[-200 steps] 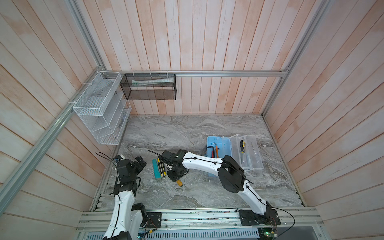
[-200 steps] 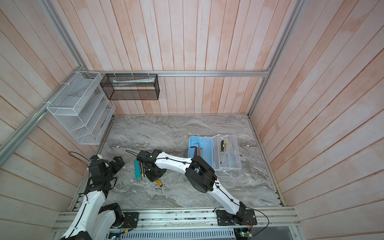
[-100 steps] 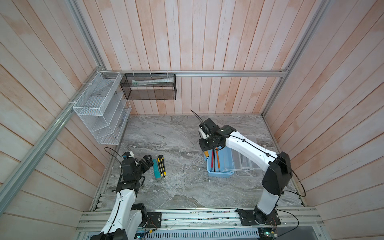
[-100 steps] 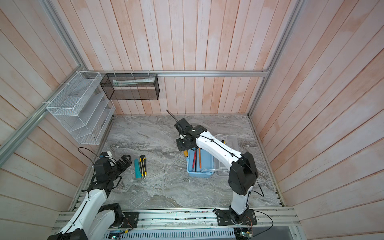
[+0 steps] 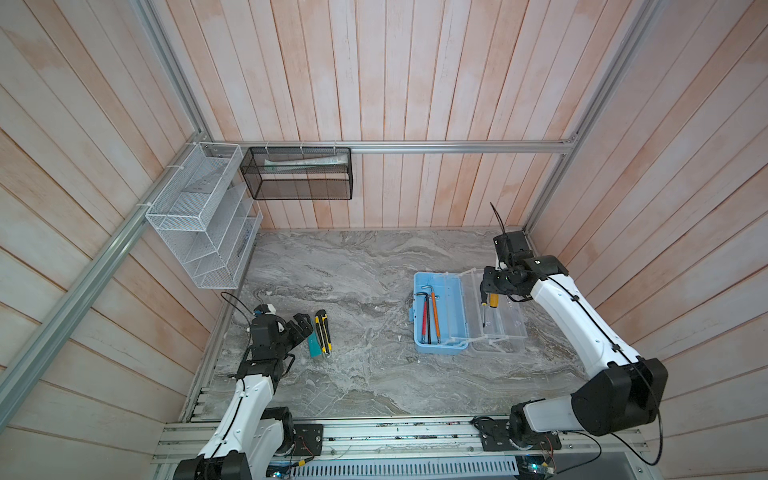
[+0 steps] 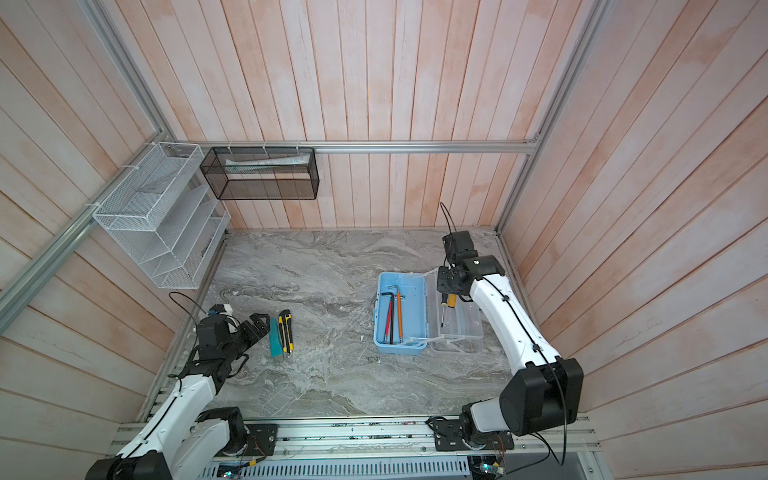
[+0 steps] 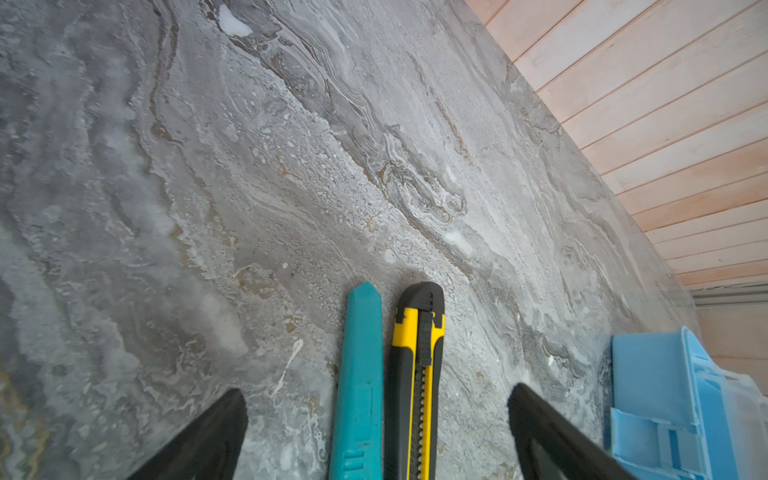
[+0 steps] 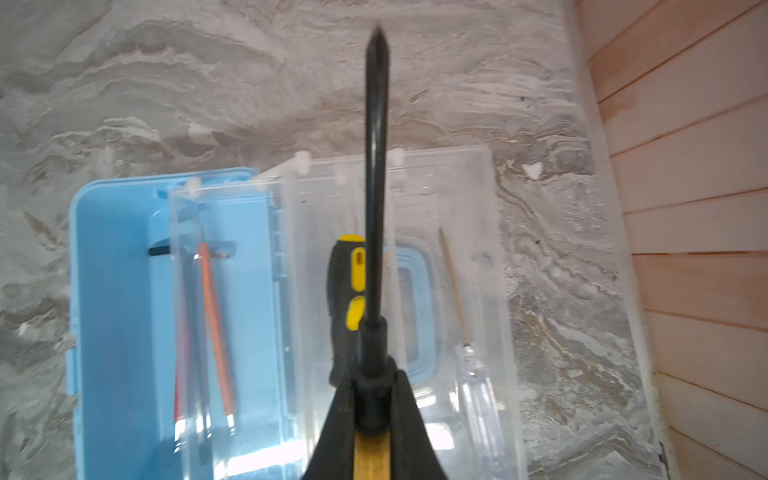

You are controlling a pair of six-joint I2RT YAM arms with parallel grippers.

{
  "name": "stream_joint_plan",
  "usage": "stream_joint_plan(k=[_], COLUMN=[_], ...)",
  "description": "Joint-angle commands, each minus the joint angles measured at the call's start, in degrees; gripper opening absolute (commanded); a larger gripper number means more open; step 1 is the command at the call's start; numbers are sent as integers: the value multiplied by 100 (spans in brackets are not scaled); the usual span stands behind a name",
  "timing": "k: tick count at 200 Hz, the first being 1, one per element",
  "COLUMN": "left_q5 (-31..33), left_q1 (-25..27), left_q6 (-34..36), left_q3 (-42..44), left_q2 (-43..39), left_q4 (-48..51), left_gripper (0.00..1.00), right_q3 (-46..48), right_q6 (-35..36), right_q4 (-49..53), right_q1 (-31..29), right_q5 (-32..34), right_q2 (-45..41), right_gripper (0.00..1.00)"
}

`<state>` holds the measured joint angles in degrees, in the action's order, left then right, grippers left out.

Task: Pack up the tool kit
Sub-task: 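Carry the screwdriver over the clear lid compartment of the box, then release the screwdriver into the lid and return the right gripper to the box cutters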

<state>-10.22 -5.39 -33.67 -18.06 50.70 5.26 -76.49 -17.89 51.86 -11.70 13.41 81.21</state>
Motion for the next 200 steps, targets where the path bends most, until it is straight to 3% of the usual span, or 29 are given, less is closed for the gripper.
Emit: stream_joint_plan(k=[1,36,77,138,162,200], left_q5=[-82,-79,298,475,423,600], left_q1=[64,327,803,967,1105,1427], left_q6=[-56,-131,-342,-674,-939,-1137], left_q3=[-61,-49,-24,-72,40,89], left_q2=[20,304,397,377,345,342], left_q4=[99,-125,-140,246,177,134], left_gripper=[100,100,100,100,100,100], right_q3=[35,216,405,806,776,554], right_q6=[184,308,392,465,531,594], right_q4=[29,-61,-30,-241,-225,-178], right_q1=[287,395,388,388,391,380], right_q5=[563,812,517,106,114,75], right_q2=[75,284,489,351,387,431], right_gripper=[0,0,0,0,17,24])
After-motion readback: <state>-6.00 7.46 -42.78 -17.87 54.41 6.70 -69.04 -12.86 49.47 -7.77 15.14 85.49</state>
